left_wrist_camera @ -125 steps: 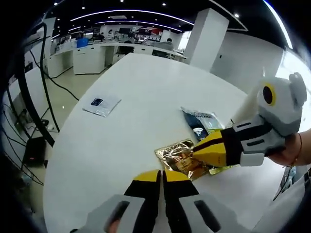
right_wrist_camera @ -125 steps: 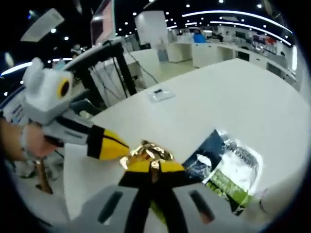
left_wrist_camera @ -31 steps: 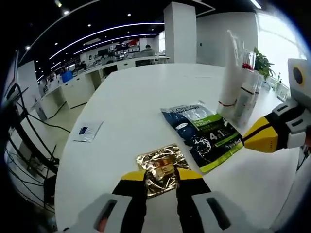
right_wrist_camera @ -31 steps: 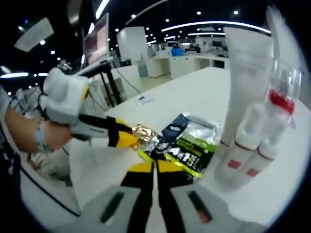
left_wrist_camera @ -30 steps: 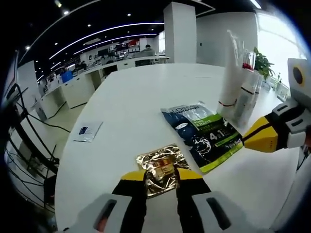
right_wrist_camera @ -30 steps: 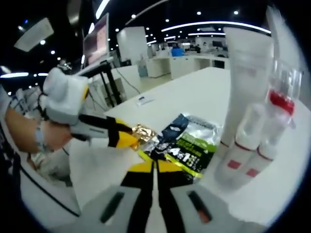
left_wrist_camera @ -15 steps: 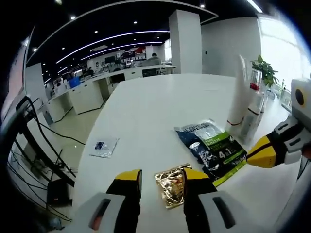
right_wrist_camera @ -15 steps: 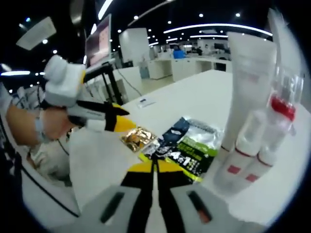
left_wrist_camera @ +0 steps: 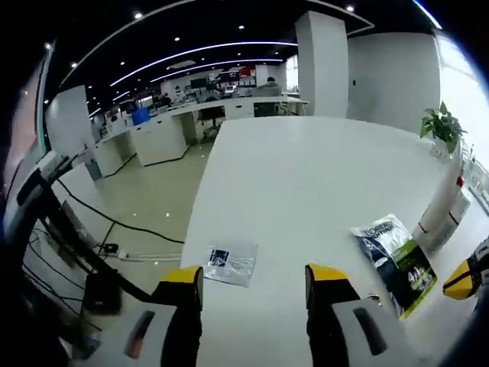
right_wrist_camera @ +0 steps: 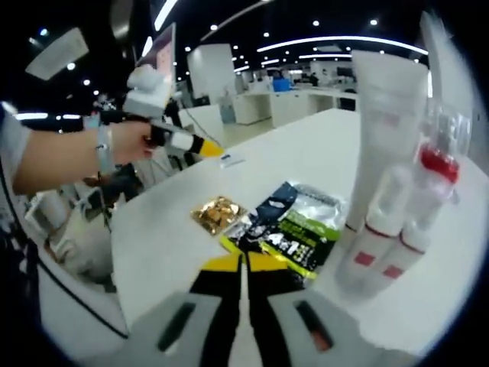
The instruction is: Arrange the skincare products in the storage area until every visible bottle or jar stands upright without overlapping.
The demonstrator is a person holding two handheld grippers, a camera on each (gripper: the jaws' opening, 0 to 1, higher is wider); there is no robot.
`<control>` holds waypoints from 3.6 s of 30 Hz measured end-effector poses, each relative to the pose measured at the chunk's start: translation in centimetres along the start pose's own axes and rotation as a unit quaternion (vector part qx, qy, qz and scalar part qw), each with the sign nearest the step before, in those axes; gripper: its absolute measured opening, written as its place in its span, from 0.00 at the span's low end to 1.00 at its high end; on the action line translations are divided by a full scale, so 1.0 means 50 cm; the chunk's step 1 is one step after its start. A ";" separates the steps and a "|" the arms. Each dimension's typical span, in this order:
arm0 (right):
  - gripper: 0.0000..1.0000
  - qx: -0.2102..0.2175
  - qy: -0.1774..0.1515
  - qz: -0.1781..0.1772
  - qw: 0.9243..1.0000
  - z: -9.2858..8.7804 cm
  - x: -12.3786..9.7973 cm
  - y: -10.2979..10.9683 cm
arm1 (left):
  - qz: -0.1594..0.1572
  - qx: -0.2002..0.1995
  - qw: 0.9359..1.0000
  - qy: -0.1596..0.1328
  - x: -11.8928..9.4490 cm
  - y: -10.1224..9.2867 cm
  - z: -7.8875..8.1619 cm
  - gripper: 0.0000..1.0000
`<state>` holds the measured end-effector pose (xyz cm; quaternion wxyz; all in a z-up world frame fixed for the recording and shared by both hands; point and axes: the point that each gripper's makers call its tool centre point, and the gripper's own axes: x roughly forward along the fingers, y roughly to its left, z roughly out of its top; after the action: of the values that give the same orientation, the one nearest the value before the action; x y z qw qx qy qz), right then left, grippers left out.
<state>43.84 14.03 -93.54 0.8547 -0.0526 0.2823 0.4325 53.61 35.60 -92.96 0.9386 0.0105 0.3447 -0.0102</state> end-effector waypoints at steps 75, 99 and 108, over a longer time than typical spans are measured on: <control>0.04 0.075 -0.031 0.001 0.997 0.038 -0.019 -0.017 | -0.109 -0.028 0.994 0.006 -0.003 -0.045 0.040 0.43; 0.15 0.244 -0.164 0.053 0.954 0.210 -0.059 -0.039 | -0.268 -0.049 0.958 -0.093 -0.175 -0.290 0.069 0.43; 0.17 0.264 -0.163 0.077 0.948 0.221 -0.055 -0.029 | -0.293 -0.046 0.950 -0.094 -0.197 -0.338 0.056 0.43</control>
<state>48.47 14.86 -83.08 0.8367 0.2677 0.2459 0.4096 47.47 18.73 -84.66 0.9221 -0.1354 0.2425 -0.2694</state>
